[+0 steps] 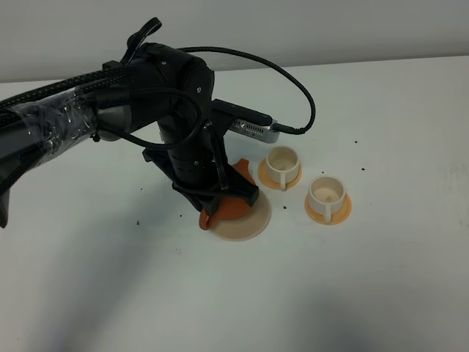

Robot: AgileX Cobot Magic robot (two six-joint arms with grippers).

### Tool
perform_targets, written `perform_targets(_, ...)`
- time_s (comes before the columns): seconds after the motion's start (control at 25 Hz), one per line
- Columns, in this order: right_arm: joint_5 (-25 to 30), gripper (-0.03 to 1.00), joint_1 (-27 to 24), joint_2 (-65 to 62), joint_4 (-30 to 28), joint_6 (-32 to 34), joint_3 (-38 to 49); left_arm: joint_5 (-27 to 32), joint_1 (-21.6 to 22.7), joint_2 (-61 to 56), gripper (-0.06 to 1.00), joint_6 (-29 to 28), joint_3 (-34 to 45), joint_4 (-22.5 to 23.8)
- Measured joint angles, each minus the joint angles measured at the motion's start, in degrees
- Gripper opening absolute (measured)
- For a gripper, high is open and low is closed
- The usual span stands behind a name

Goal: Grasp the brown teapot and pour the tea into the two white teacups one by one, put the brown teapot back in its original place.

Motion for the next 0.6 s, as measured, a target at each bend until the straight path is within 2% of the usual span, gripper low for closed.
perform_targets(0.36,0.0,0.24,0.0,0.0,0.0,0.0,0.0,-0.19,2.53,0.0,0.13,12.64,-0.07,0.96)
perform_targets(0.6,0.0,0.24,0.0,0.0,0.0,0.0,0.0,0.14,4.32,0.0,0.13,23.23,-3.94,1.2)
